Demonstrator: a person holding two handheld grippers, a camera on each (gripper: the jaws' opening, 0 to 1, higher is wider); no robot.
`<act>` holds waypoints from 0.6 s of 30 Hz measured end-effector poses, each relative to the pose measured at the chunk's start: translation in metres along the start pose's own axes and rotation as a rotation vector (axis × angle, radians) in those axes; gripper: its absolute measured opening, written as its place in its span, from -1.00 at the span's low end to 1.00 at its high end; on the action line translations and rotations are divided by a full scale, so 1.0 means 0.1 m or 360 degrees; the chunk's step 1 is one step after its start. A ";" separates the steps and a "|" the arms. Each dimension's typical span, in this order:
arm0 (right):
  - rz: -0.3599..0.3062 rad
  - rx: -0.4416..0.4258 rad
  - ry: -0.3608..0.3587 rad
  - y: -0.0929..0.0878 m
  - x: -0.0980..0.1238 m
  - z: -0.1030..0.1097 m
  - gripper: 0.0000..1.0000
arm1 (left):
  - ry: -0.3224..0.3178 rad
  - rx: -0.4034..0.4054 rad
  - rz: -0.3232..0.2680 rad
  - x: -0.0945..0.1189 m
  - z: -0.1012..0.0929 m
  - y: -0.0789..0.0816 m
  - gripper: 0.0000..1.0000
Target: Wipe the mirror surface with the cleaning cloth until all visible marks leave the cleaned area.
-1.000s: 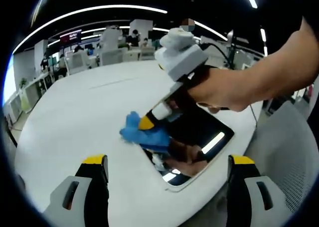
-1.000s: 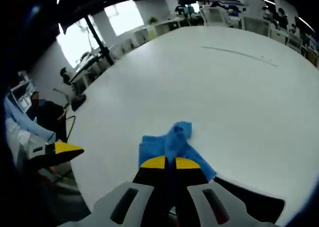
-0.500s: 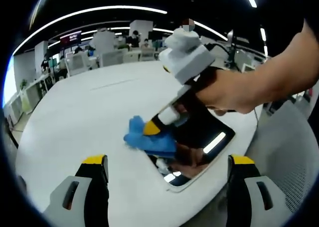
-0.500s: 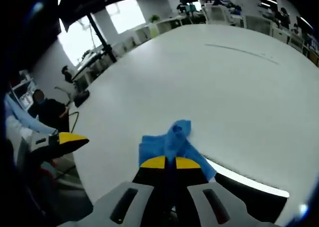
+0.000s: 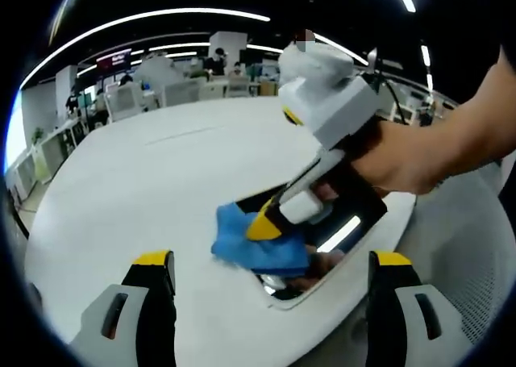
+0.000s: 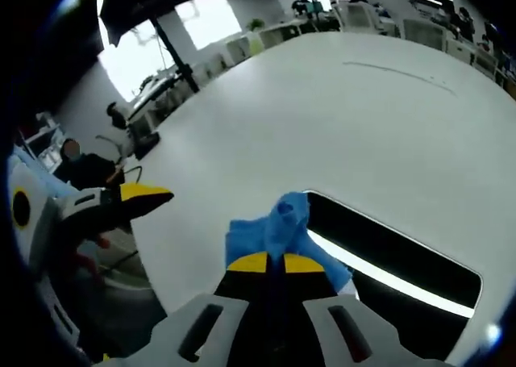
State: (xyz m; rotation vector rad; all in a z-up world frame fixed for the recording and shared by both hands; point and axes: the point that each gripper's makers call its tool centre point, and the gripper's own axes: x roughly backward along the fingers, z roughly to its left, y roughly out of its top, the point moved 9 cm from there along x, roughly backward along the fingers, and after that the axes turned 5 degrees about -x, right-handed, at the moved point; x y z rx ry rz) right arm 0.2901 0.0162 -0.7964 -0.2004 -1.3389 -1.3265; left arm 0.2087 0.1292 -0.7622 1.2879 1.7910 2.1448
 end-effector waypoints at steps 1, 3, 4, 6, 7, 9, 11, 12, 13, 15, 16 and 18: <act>-0.0005 0.0001 -0.0003 0.00 0.00 -0.01 -1.00 | 0.0003 0.0001 -0.0001 0.00 0.00 0.00 0.99; -0.0001 -0.0010 0.0000 0.01 -0.01 -0.02 -1.00 | 0.0006 0.0003 -0.0001 0.00 0.00 0.00 0.99; 0.0000 -0.0005 0.0000 0.01 -0.01 -0.02 -1.00 | 0.0007 0.0003 -0.0001 0.00 0.00 0.00 0.99; -0.0006 0.0021 -0.0002 0.01 -0.01 -0.02 -1.00 | 0.0007 0.0002 0.0000 0.00 0.01 -0.01 0.99; -0.0008 0.0027 -0.0002 0.01 -0.01 -0.02 -1.00 | 0.0008 0.0002 0.0001 0.00 0.01 -0.01 0.99; -0.0015 0.0027 0.0000 0.00 -0.01 -0.03 -1.00 | 0.0010 0.0002 0.0002 0.00 0.01 -0.01 0.99; -0.0020 0.0031 -0.0002 -0.01 0.00 -0.04 -1.00 | 0.0011 0.0003 -0.0001 0.01 0.01 -0.01 0.99; -0.0023 0.0036 -0.0005 -0.02 0.01 -0.05 -1.00 | 0.0011 0.0002 -0.0001 0.01 0.01 -0.01 0.99; -0.0024 0.0037 -0.0006 -0.03 0.02 -0.06 -1.00 | 0.0009 0.0001 -0.0001 0.01 0.01 -0.01 0.99; -0.0024 0.0041 -0.0006 -0.04 0.04 -0.09 -1.00 | 0.0006 -0.0004 0.0001 0.01 0.00 -0.01 0.99; -0.0022 0.0046 -0.0007 -0.05 0.06 -0.10 -1.00 | 0.0004 -0.0002 0.0001 0.00 0.00 -0.01 0.99; -0.0022 0.0053 -0.0013 -0.07 0.09 -0.14 -1.00 | 0.0003 -0.0003 0.0002 0.00 0.00 -0.01 0.99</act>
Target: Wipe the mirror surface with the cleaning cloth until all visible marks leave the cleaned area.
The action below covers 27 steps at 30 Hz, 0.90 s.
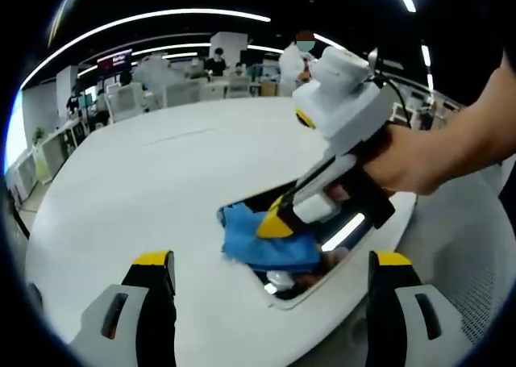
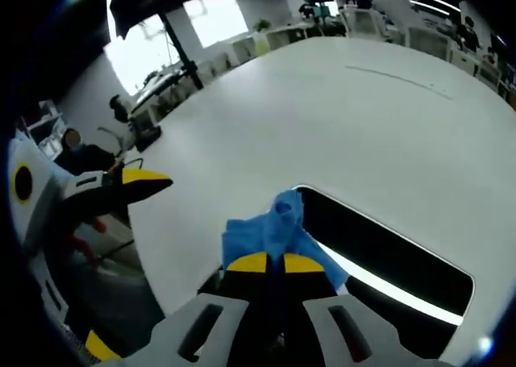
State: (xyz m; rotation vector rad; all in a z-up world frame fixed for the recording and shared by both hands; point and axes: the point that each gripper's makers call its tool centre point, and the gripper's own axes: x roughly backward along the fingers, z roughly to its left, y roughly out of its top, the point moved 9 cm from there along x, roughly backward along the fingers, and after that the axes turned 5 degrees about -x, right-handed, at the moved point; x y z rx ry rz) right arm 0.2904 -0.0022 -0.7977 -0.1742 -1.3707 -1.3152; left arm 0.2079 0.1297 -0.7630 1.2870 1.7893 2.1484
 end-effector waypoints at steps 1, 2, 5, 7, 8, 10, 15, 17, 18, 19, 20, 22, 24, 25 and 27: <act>-0.0003 -0.0004 -0.0003 -0.02 0.02 -0.03 -1.00 | 0.0000 -0.0002 0.0001 0.00 0.00 0.00 0.99; -0.0004 -0.0004 -0.0005 -0.03 0.04 -0.05 -1.00 | 0.0000 -0.0002 0.0000 0.00 0.00 0.00 0.99; -0.0010 -0.0015 -0.0019 -0.07 0.11 -0.13 -1.00 | 0.0001 -0.0001 -0.0001 0.00 0.01 0.00 0.99; -0.0016 -0.0022 -0.0029 -0.10 0.15 -0.19 -1.00 | 0.0000 -0.0001 0.0000 0.00 0.01 0.00 0.99; -0.0018 -0.0024 -0.0033 -0.11 0.17 -0.22 -1.00 | 0.0000 -0.0001 0.0001 0.00 0.01 0.00 0.99; -0.0021 -0.0032 -0.0043 -0.14 0.21 -0.28 -1.00 | 0.0000 -0.0001 -0.0002 -0.01 0.01 0.00 0.99; -0.0034 -0.0061 -0.0065 -0.21 0.31 -0.39 -1.00 | 0.0000 -0.0004 -0.0003 0.00 0.01 0.00 0.99; -0.0035 -0.0069 -0.0075 -0.23 0.34 -0.43 -1.00 | -0.0004 -0.0005 -0.0005 0.00 0.00 0.00 0.99; -0.0035 -0.0068 -0.0079 -0.24 0.36 -0.45 -1.00 | -0.0007 -0.0007 -0.0004 -0.01 0.00 0.00 0.99; -0.0036 -0.0067 -0.0087 -0.25 0.38 -0.47 -1.00 | -0.0012 -0.0005 -0.0007 -0.01 0.00 0.01 0.99; -0.0036 -0.0068 -0.0090 -0.25 0.38 -0.48 -1.00 | -0.0014 -0.0007 -0.0009 -0.01 -0.01 0.01 0.99; -0.0036 -0.0075 -0.0102 -0.28 0.42 -0.53 -1.00 | -0.0019 -0.0012 -0.0006 -0.01 -0.01 0.01 0.99; -0.0039 -0.0088 -0.0118 -0.31 0.47 -0.59 -1.00 | -0.0022 -0.0010 -0.0009 0.00 -0.01 0.01 0.99; -0.0040 -0.0093 -0.0123 -0.33 0.49 -0.62 -1.00 | -0.0020 -0.0011 -0.0011 0.00 -0.01 0.01 0.99; -0.0041 -0.0110 -0.0140 -0.37 0.55 -0.68 -1.00 | -0.0016 -0.0005 -0.0016 0.00 -0.01 0.01 0.99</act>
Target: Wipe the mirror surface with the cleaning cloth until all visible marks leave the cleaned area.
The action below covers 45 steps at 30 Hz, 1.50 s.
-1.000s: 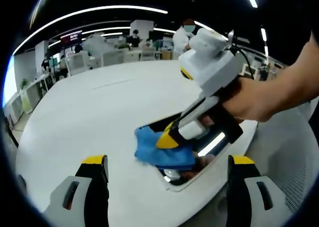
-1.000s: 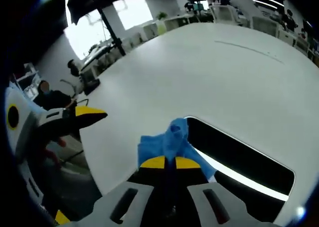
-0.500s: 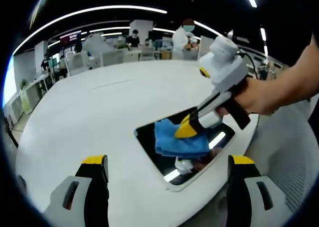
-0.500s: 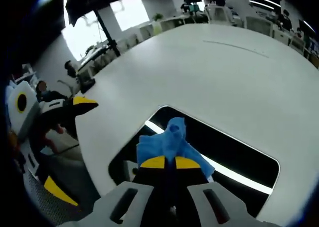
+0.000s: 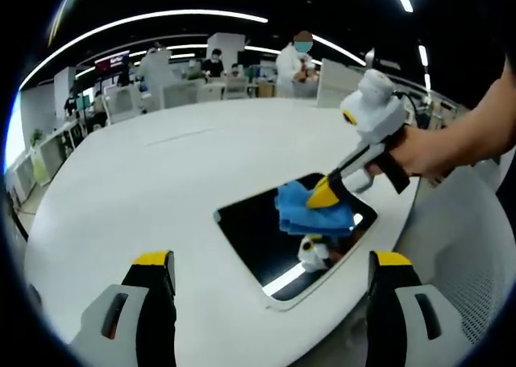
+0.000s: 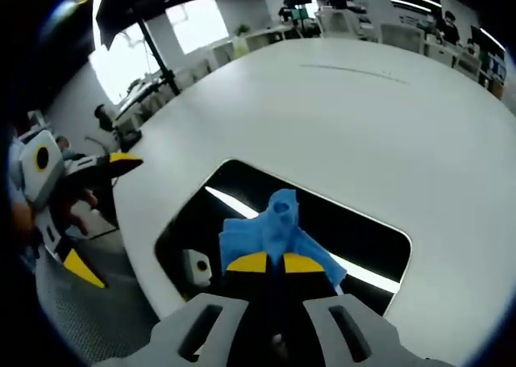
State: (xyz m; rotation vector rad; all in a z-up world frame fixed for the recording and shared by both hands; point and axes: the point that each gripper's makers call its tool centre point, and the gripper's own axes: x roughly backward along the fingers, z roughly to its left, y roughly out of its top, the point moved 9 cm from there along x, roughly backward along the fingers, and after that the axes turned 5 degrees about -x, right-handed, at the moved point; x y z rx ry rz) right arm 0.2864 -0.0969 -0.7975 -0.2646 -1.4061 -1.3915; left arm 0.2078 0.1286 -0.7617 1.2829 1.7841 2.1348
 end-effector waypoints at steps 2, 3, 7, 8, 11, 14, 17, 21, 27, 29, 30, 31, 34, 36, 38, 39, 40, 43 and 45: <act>-0.0005 -0.0012 -0.0016 -0.03 0.05 -0.07 -1.00 | -0.0001 0.0006 -0.0005 0.00 0.00 0.00 0.99; -0.0006 -0.0020 -0.0026 -0.05 0.08 -0.11 -1.00 | -0.0002 0.0005 -0.0007 0.00 0.00 0.00 0.99; -0.0004 -0.0025 -0.0062 -0.10 0.17 -0.24 -1.00 | -0.0002 0.0003 -0.0010 0.01 0.00 0.01 0.99; -0.0002 -0.0028 -0.0069 -0.11 0.19 -0.27 -1.00 | -0.0001 0.0003 -0.0010 0.01 0.00 0.01 0.99; 0.0000 -0.0049 -0.0092 -0.14 0.25 -0.37 -1.00 | 0.0002 0.0004 -0.0012 0.01 0.00 0.01 0.99; -0.0004 -0.0066 -0.0112 -0.18 0.30 -0.43 -1.00 | 0.0004 0.0007 -0.0017 0.01 0.00 0.01 0.99; -0.0006 -0.0082 -0.0130 -0.20 0.34 -0.48 -1.00 | -0.0006 -0.0004 -0.0042 0.04 -0.02 0.06 0.99; 0.0001 -0.0102 -0.0174 -0.22 0.38 -0.54 -1.00 | -0.0075 0.0085 -0.0102 0.07 -0.02 0.09 0.99; -0.0004 -0.0121 -0.0189 -0.24 0.40 -0.56 -1.00 | -0.0072 0.0075 -0.0099 0.16 0.01 -0.01 0.99; -0.0002 -0.0124 -0.0193 -0.23 0.40 -0.56 -1.00 | -0.0050 0.0088 -0.0100 0.17 0.03 -0.03 0.99; -0.0004 -0.0133 -0.0191 -0.23 0.40 -0.57 -1.00 | -0.0042 0.0098 -0.0107 0.17 0.04 -0.03 0.99; -0.0008 -0.0136 -0.0189 -0.24 0.40 -0.57 -1.00 | -0.0038 0.0096 -0.0109 0.16 0.03 -0.02 0.99; -0.0014 -0.0136 -0.0189 -0.24 0.40 -0.57 -1.00 | -0.0041 0.0050 -0.0094 0.14 0.01 -0.03 0.99; -0.0012 -0.0143 -0.0190 -0.24 0.40 -0.57 -1.00 | -0.0043 0.0049 -0.0102 0.14 0.01 -0.03 0.99; -0.0012 -0.0145 -0.0192 -0.24 0.41 -0.56 -1.00 | -0.0039 0.0053 -0.0096 0.14 0.02 -0.04 0.99; -0.0012 -0.0149 -0.0193 -0.25 0.41 -0.56 -1.00 | -0.0040 0.0061 -0.0096 0.13 0.02 -0.05 0.99; -0.0010 -0.0160 -0.0195 -0.25 0.41 -0.56 -1.00 | -0.0040 0.0067 -0.0099 0.13 0.01 -0.05 0.99; -0.0006 -0.0158 -0.0197 -0.30 0.44 -0.52 -1.00 | -0.0038 0.0072 -0.0106 0.13 0.01 -0.05 0.99; 0.0000 -0.0159 -0.0198 -0.33 0.45 -0.49 -1.00 | -0.0040 0.0079 -0.0106 0.12 0.01 -0.06 0.99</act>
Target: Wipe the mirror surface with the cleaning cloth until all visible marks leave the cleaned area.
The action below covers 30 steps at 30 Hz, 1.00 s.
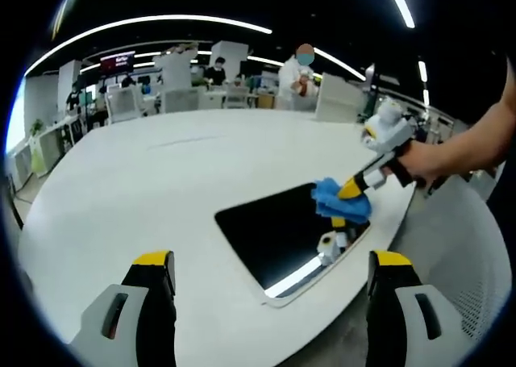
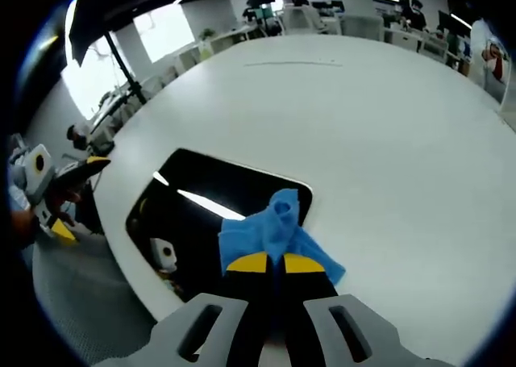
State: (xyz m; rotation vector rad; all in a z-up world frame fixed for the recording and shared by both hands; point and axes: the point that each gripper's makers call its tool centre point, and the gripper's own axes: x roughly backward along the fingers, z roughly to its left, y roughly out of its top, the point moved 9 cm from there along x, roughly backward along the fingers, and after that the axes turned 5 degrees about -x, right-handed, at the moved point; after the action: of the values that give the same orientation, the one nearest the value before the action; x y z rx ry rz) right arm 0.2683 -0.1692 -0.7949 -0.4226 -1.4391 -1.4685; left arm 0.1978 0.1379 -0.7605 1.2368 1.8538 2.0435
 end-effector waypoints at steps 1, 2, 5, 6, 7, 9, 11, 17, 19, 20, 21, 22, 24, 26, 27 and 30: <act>0.0002 -0.0002 0.0000 -0.02 0.01 0.01 -1.00 | -0.0001 0.0003 0.0001 0.00 0.00 0.00 0.99; 0.0002 -0.0004 0.0001 -0.04 0.02 0.02 -1.00 | -0.0002 0.0006 0.0001 0.00 0.00 0.00 0.99; 0.0009 -0.0017 -0.0001 -0.06 0.04 0.03 -1.00 | -0.0003 0.0006 -0.0002 -0.01 0.00 0.00 0.99; 0.0012 -0.0022 -0.0001 -0.07 0.04 0.03 -1.00 | -0.0005 0.0008 -0.0003 -0.01 0.00 0.00 0.99; 0.0014 -0.0026 0.0000 -0.09 0.05 0.04 -1.00 | -0.0007 0.0014 -0.0010 -0.01 0.00 0.00 0.99; 0.0019 -0.0035 0.0006 -0.12 0.07 0.06 -1.00 | -0.0012 0.0020 -0.0010 -0.01 0.00 0.00 0.99; 0.0035 -0.0045 0.0014 -0.17 0.10 0.07 -1.00 | -0.0018 0.0016 -0.0004 -0.02 -0.01 0.00 0.99; 0.0089 -0.0036 0.0034 -0.27 0.16 0.12 -1.00 | -0.0027 0.0002 0.0006 -0.02 -0.01 -0.01 0.99; 0.0105 -0.0037 0.0034 -0.30 0.18 0.13 -1.00 | -0.0030 0.0008 0.0004 -0.01 -0.01 -0.01 0.99; 0.0106 -0.0031 0.0033 -0.31 0.19 0.14 -1.00 | -0.0029 0.0007 0.0007 -0.02 -0.01 -0.01 0.99; 0.0099 -0.0025 0.0031 -0.31 0.19 0.14 -1.00 | -0.0029 0.0008 0.0006 -0.01 -0.01 -0.01 0.99; 0.0096 -0.0029 0.0027 -0.31 0.18 0.14 -1.00 | -0.0029 0.0010 0.0006 -0.01 -0.01 -0.01 0.99; 0.0096 -0.0036 0.0022 -0.30 0.18 0.14 -1.00 | -0.0029 0.0010 0.0008 -0.01 -0.01 -0.01 0.99; 0.0092 -0.0013 0.0018 -0.30 0.18 0.15 -1.00 | -0.0033 0.0008 0.0010 -0.01 -0.02 -0.01 0.99; 0.0090 0.0004 0.0021 -0.30 0.18 0.16 -1.00 | -0.0034 0.0005 0.0010 -0.01 -0.02 -0.01 0.99; 0.0094 0.0044 0.0025 -0.29 0.17 0.18 -1.00 | -0.0042 0.0007 0.0007 -0.01 -0.02 -0.01 0.99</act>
State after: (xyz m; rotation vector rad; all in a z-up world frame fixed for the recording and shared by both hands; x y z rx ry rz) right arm 0.2304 -0.1652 -0.7931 -0.4319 -1.4216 -1.4005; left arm 0.1972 0.1355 -0.7617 1.2641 1.8469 2.0162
